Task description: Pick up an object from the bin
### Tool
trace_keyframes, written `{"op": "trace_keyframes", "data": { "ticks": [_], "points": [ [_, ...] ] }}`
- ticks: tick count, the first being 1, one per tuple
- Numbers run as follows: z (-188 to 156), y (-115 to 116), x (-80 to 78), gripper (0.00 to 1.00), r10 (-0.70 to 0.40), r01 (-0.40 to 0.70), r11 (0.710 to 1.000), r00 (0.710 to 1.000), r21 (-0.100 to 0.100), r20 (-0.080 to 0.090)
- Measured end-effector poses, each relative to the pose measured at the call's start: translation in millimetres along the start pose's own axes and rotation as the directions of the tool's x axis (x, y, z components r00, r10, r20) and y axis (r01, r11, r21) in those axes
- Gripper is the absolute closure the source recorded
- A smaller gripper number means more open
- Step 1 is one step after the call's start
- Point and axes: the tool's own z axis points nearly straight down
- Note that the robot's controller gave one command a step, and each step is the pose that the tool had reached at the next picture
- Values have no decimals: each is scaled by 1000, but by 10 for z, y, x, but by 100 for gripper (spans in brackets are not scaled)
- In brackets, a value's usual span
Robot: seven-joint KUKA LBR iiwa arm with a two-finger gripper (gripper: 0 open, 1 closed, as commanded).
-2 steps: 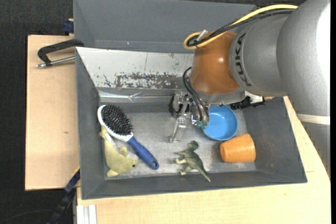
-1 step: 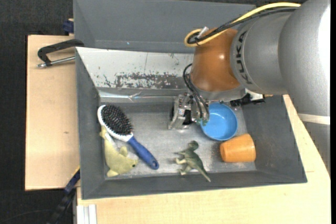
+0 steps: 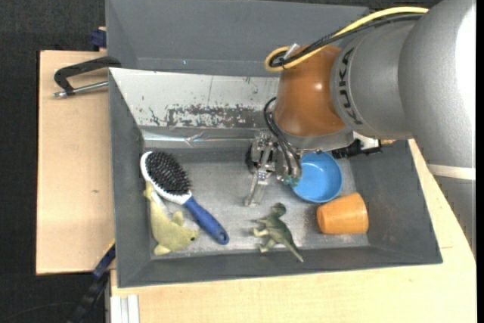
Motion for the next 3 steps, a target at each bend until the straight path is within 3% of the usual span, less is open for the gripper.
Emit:
{"op": "trace_keyframes", "data": {
  "ticks": [1,2,3],
  "points": [
    [-98,-85,-52,0,-67,67,998,998,1,1],
    [-120,-78,-65,100,-66,66,998,998,-1,4],
    [-93,-114,26,100,-42,43,999,999,-9,29]
  ]
}}
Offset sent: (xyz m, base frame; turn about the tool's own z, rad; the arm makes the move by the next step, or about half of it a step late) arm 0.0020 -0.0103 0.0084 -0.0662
